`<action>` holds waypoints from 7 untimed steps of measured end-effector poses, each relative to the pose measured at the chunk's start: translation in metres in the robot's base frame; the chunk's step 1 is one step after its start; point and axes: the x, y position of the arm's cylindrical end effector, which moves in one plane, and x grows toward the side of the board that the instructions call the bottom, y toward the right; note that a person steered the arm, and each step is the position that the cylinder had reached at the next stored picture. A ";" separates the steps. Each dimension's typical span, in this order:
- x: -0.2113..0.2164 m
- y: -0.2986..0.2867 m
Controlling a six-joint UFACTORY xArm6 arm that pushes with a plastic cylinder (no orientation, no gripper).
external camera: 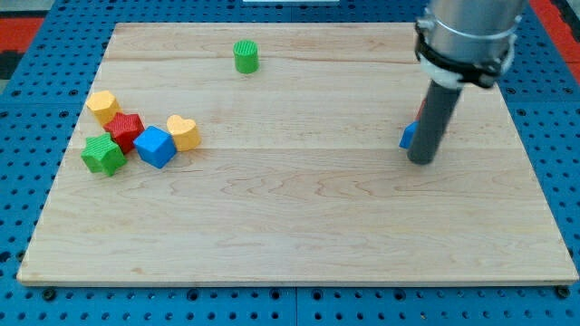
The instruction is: Move the green circle to center of the board
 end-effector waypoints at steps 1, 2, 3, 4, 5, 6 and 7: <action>0.038 -0.088; 0.061 -0.181; 0.004 -0.215; -0.101 -0.204; -0.139 -0.231; -0.150 -0.283; -0.187 -0.304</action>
